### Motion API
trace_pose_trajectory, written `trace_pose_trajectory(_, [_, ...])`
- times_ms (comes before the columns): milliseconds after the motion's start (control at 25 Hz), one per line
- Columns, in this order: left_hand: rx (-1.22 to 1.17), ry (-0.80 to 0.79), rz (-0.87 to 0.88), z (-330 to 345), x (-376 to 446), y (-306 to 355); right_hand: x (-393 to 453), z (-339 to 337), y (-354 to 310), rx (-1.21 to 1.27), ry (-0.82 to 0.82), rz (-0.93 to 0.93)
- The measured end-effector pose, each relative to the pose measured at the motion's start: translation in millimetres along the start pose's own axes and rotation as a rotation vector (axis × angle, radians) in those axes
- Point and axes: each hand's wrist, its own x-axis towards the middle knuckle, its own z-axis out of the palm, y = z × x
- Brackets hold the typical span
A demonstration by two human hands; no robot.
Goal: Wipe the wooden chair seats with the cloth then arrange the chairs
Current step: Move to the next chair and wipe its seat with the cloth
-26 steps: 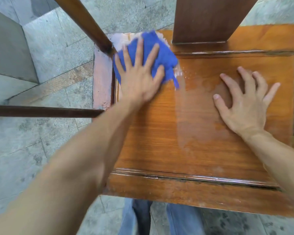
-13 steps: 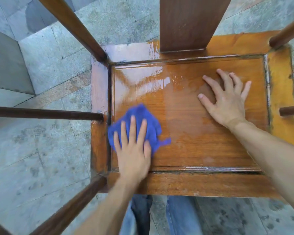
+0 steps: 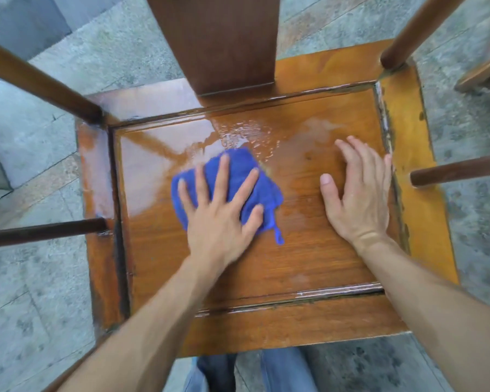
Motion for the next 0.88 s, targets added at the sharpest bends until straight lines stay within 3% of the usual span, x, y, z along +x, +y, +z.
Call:
trace_pose_trajectory(160, [0.053,0.025,0.302,-10,135,71,-1,1,2,0.033,0.063,0.001])
trace_pose_trajectory(240, [0.036,0.020,0.354,-18,198,108,0,2,3,0.021,0.067,-0.001])
trace_pose_trajectory(320, [-0.006,-0.082,0.375,-30,243,124,1,2,5,0.011,0.060,-0.002])
trace_pose_trajectory(400, [-0.034,-0.140,0.393,-36,249,119,1,3,5,0.012,0.050,0.012])
trace_pose_trajectory(560, [-0.050,0.009,0.476,-16,137,59,0,2,8,0.045,0.040,0.034])
trace_pose_trajectory(720, [-0.004,-0.029,0.139,-2,-43,-36,1,1,6,0.040,0.014,0.024])
trace_pose_trajectory(800, [0.043,-0.160,-0.009,2,-120,-55,1,1,6,0.044,0.006,0.022])
trace_pose_trajectory(880, [0.093,-0.236,-0.029,8,-164,-48,-2,1,6,0.076,0.022,0.020])
